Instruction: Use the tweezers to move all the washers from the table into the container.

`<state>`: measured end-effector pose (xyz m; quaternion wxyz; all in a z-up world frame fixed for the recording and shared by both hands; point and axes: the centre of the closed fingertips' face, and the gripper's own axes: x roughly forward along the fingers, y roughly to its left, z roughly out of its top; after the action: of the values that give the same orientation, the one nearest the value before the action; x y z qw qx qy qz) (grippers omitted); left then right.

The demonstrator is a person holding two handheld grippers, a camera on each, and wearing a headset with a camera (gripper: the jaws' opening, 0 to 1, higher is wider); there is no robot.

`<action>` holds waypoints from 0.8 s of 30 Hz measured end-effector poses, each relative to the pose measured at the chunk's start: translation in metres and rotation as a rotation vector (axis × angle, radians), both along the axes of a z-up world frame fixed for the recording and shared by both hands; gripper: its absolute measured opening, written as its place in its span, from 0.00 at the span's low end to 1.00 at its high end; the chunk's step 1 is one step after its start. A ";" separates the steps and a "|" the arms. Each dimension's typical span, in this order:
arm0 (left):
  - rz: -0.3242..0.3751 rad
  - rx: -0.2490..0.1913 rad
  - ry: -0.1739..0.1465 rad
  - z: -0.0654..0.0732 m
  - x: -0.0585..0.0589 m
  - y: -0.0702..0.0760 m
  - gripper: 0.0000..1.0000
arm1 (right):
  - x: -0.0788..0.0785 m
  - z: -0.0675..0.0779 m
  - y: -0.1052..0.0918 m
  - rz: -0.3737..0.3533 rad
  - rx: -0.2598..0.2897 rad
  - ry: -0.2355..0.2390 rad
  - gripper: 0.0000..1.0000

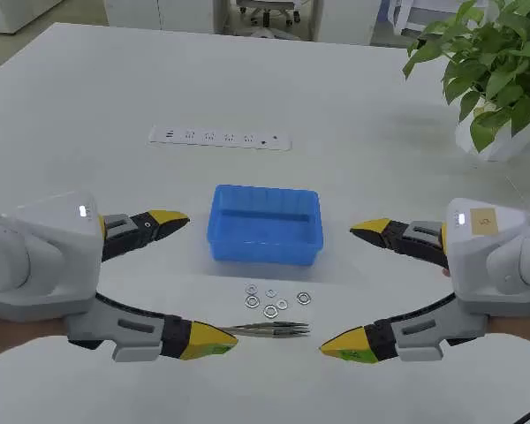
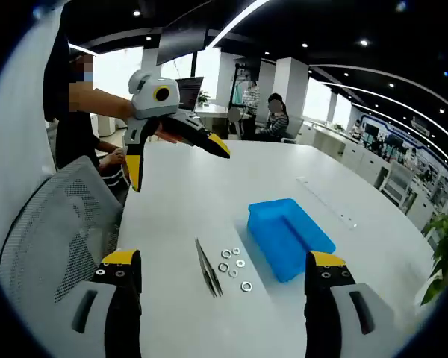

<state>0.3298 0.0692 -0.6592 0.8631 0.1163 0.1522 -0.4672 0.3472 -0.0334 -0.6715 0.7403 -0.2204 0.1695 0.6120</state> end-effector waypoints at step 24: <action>0.000 0.007 0.036 -0.014 -0.001 -0.004 0.97 | 0.002 -0.010 -0.003 -0.002 -0.007 0.028 0.89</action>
<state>0.3292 0.0657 -0.6728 0.8599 0.1111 0.1693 -0.4686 0.3489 -0.0363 -0.6817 0.7378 -0.2141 0.1823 0.6137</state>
